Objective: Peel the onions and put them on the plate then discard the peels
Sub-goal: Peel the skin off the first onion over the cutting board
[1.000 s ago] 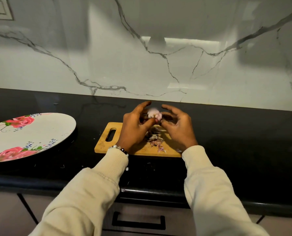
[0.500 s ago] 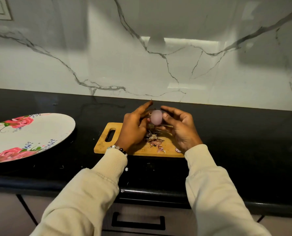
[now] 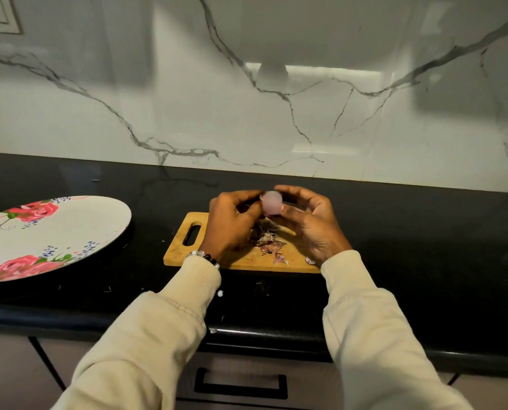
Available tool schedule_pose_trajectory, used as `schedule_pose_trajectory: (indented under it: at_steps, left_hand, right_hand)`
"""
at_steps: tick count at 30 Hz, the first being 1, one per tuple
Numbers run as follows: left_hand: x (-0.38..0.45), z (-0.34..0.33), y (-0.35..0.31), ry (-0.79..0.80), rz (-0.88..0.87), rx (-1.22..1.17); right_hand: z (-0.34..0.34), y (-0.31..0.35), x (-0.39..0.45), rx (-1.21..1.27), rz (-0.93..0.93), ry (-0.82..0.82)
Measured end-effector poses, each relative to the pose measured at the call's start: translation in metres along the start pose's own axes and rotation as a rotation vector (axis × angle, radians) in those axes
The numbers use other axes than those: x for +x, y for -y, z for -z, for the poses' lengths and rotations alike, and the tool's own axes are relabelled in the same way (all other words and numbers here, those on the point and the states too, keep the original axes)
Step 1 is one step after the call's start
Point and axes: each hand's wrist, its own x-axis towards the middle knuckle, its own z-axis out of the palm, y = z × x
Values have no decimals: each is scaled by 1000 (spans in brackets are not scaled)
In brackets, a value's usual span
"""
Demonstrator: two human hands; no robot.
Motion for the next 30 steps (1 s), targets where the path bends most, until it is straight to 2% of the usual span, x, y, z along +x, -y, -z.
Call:
schedule_pose_trajectory:
  at_steps: [4,8,16,25,30]
  left_hand:
    - [1,-1,3,3,80,-165]
    - [1,-3,4,10,90,-217]
    - [-3,-5,-1,10,72,-205]
    - [-4,-8,0,-53,-6,-32]
    - [0,-6,3,-102,74,-139]
  right_hand:
    - [-1,0,-1,-23,26,11]
    - [-2,2,-4,-29,41,29]
    - [-2,-4,-2,-126,112,40]
    - [-5,-7,-2,-165,101,31]
    - [-7,-4,-2,-63,75,3]
